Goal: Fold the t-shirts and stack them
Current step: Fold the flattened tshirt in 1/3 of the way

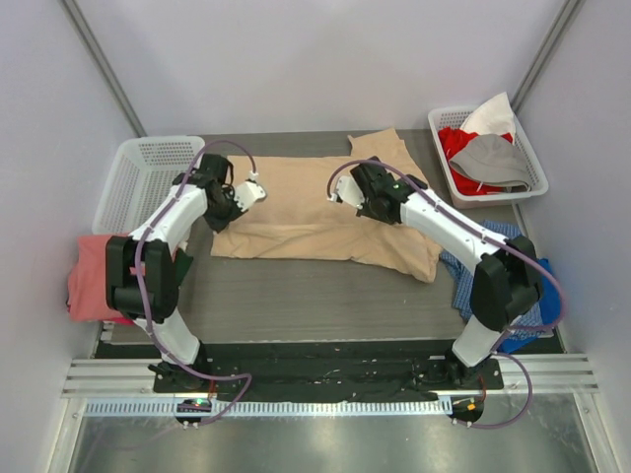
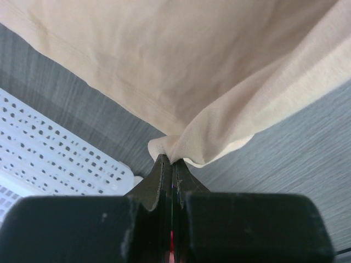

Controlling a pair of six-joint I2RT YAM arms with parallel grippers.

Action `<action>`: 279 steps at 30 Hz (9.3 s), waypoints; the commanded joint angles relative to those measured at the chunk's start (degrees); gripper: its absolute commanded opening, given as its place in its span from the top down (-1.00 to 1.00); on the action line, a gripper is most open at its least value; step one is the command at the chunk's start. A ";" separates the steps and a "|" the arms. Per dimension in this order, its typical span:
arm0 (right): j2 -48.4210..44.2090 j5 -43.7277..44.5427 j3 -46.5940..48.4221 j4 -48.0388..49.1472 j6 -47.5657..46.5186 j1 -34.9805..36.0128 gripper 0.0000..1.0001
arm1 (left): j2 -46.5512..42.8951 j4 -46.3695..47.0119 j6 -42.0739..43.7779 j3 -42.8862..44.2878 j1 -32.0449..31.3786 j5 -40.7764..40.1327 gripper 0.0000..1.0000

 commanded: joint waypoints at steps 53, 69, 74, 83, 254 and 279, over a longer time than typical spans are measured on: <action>21.06 9.29 13.86 4.85 -1.87 -4.30 0.98 | 11.40 -5.91 4.40 11.13 0.43 -2.98 1.00; 22.20 11.31 14.03 7.40 -1.96 -4.39 0.98 | 15.00 -8.13 4.41 15.17 0.43 -5.00 1.00; 22.99 12.01 15.17 8.63 -2.04 -4.12 0.98 | 16.76 -5.58 3.70 17.28 0.34 -5.53 0.92; 24.31 14.12 16.85 11.17 -2.75 -2.98 0.98 | 19.14 -6.28 2.82 19.13 -0.45 -5.53 0.84; 35.12 42.86 2.35 71.82 -29.20 1.33 0.58 | 13.95 31.34 -12.29 1.99 -0.80 -11.24 -0.62; 8.68 27.85 -5.46 29.38 12.88 -6.75 -0.25 | 10.70 30.99 -13.08 -1.17 -0.80 -9.66 -0.62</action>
